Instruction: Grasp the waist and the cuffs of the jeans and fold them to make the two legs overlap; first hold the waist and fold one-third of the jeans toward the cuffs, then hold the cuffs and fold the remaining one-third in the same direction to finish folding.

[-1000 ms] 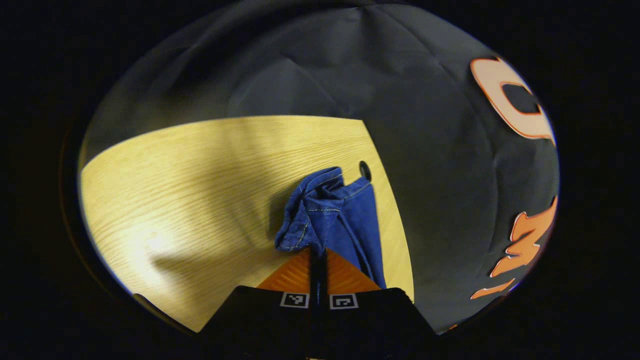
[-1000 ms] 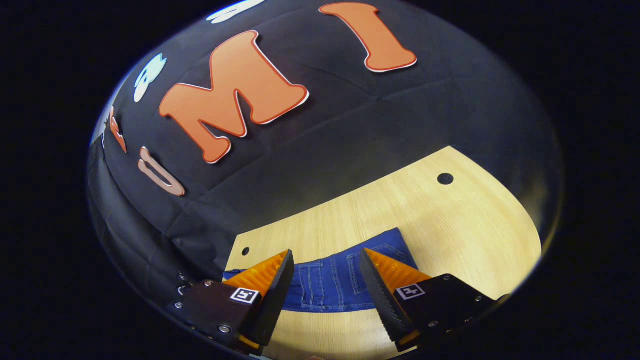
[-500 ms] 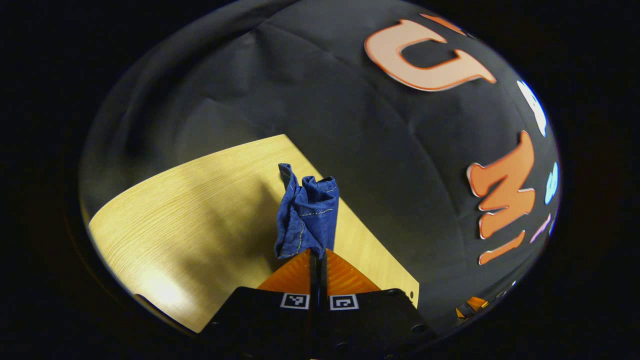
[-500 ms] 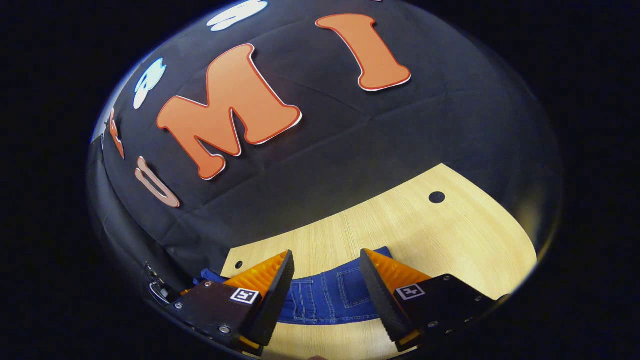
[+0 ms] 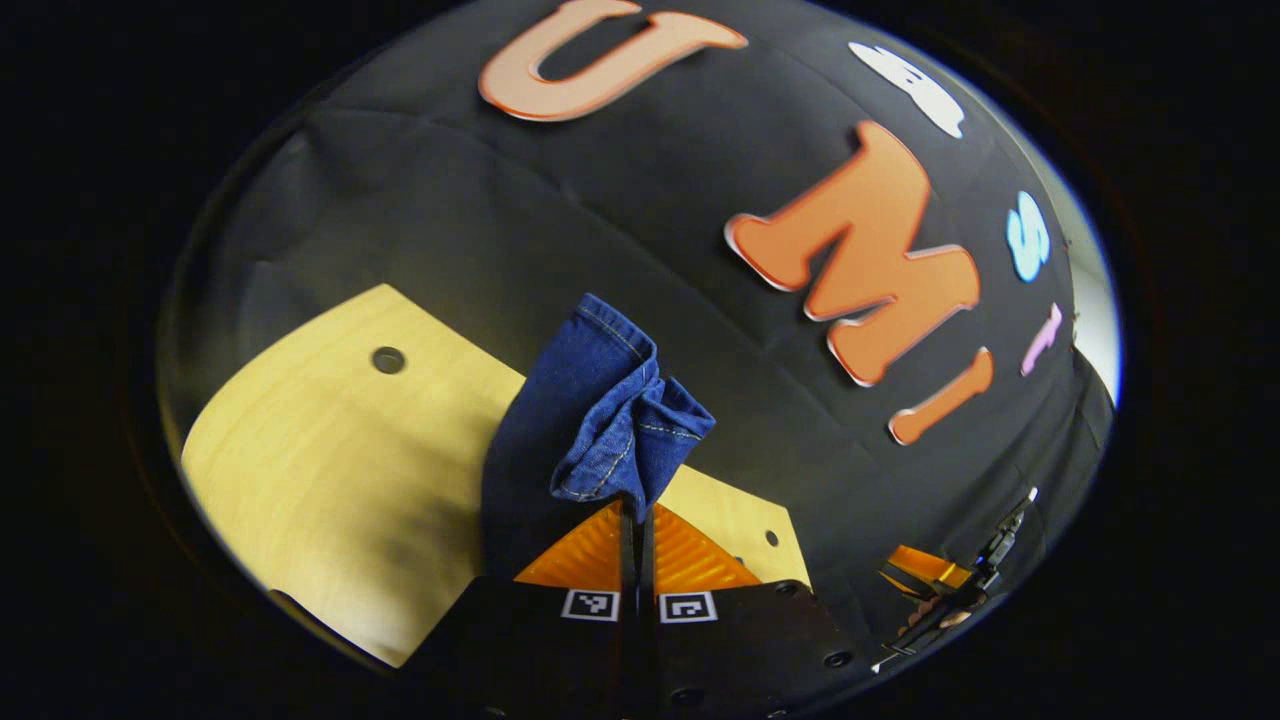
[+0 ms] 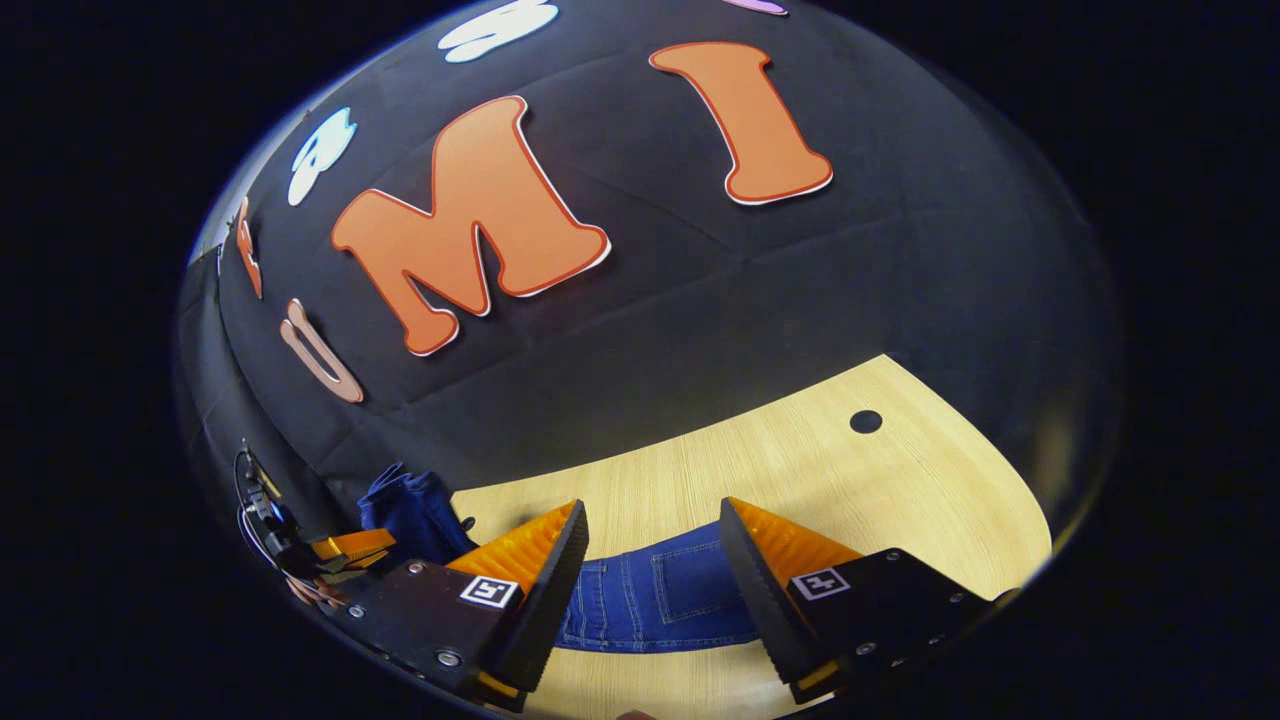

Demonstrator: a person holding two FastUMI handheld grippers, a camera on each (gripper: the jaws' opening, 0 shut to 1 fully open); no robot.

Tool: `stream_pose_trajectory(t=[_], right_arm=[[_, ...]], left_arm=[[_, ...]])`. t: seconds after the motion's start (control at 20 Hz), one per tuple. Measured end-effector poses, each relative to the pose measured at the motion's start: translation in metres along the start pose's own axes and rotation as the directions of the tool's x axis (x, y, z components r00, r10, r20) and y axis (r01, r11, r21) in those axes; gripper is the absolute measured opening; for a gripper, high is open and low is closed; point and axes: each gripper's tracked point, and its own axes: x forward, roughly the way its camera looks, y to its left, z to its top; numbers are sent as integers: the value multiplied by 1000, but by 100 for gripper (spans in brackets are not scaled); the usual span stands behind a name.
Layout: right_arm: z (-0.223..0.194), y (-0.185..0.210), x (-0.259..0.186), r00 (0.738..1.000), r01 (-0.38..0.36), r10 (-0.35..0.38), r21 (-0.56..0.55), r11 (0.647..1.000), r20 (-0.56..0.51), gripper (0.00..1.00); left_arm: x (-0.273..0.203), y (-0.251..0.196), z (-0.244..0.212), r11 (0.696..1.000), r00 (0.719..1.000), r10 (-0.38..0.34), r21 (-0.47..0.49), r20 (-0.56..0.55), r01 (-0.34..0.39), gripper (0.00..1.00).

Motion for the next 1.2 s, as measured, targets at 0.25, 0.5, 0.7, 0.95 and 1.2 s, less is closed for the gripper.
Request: stream_pose_trajectory(t=[0.25,0.5,0.7,0.95,1.2], right_arm=[[7,-18,-11,1000,-9,8,26,1000,12,84],[11,-40,-18,1000,-2,0,49,999,30,84],[11,-57,-23,1000,9,-11,71,997,30,84],[11,-77,-23,999,20,-23,91,996,26,84],[15,-93,-21,999,35,-38,105,994,32,84]], left_arm=[[53,-86,-42,995,993,-60,75,-103,68,1],[85,-140,-72,985,981,-75,141,-178,101,1],[106,-174,-113,971,969,-57,213,-241,110,0],[121,-193,-196,916,932,36,384,-360,113,3],[86,-210,-253,892,872,-44,373,-488,254,44]])
